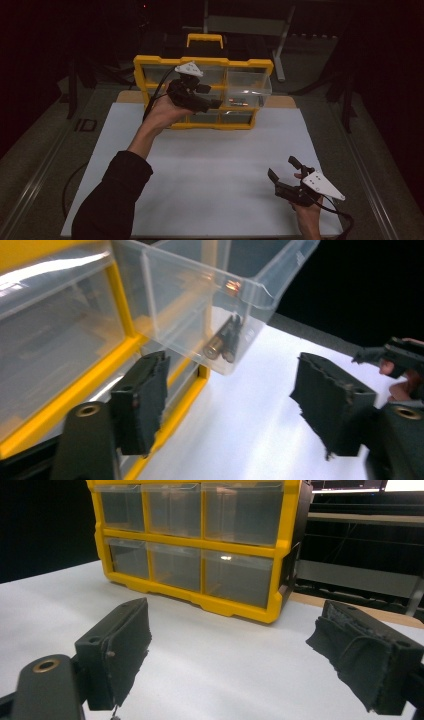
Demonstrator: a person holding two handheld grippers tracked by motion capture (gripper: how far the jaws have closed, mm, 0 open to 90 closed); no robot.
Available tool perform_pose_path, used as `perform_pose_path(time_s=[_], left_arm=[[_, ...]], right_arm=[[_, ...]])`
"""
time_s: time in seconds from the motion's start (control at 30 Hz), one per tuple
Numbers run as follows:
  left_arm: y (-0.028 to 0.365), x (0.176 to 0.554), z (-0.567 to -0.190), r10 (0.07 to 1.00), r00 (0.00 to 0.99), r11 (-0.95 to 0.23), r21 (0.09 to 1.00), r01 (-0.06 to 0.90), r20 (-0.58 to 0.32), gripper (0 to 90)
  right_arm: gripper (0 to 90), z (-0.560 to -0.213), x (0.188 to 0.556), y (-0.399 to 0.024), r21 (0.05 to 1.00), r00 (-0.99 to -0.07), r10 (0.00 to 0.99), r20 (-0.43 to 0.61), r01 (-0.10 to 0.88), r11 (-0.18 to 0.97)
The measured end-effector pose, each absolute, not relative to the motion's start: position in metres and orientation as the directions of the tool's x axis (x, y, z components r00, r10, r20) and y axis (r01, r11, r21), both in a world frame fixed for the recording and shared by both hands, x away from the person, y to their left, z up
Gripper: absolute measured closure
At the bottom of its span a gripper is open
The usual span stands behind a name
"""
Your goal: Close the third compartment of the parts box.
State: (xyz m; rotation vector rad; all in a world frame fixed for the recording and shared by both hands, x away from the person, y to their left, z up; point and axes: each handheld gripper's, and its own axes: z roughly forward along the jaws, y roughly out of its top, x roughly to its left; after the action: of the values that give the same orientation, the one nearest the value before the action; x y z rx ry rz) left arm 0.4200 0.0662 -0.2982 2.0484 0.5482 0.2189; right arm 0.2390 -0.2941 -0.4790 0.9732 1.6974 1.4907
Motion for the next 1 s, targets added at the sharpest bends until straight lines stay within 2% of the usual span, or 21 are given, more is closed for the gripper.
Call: perform_pose_path(time_s=[0.17,0.23,0.53,1.0], left_arm=[[0.064,0.417,-0.300,0.450,0.891,-0.435,0.856,0.280,-0.062,43.0],[0.061,0.415,-0.299,0.434,0.899,-0.429,0.862,0.269,-0.064,53.6],[0.049,0.413,-0.300,0.430,0.901,-0.420,0.874,0.246,-0.047,89.8],[0.036,0.422,-0.306,0.447,0.887,-0.364,0.882,0.299,-0.116,90.0]], right_arm=[[13.7,-0.479,0.239,-0.294,0.992,-0.498,0.867,-0.009,0.104,0.070],[13.7,-0.479,0.238,-0.294,0.992,-0.499,0.867,-0.014,0.099,0.073],[13.7,-0.479,0.238,-0.293,0.992,-0.500,0.866,-0.015,0.101,0.076],[13.7,-0.479,0.239,-0.293,0.992,-0.502,0.865,-0.013,0.101,0.074]])
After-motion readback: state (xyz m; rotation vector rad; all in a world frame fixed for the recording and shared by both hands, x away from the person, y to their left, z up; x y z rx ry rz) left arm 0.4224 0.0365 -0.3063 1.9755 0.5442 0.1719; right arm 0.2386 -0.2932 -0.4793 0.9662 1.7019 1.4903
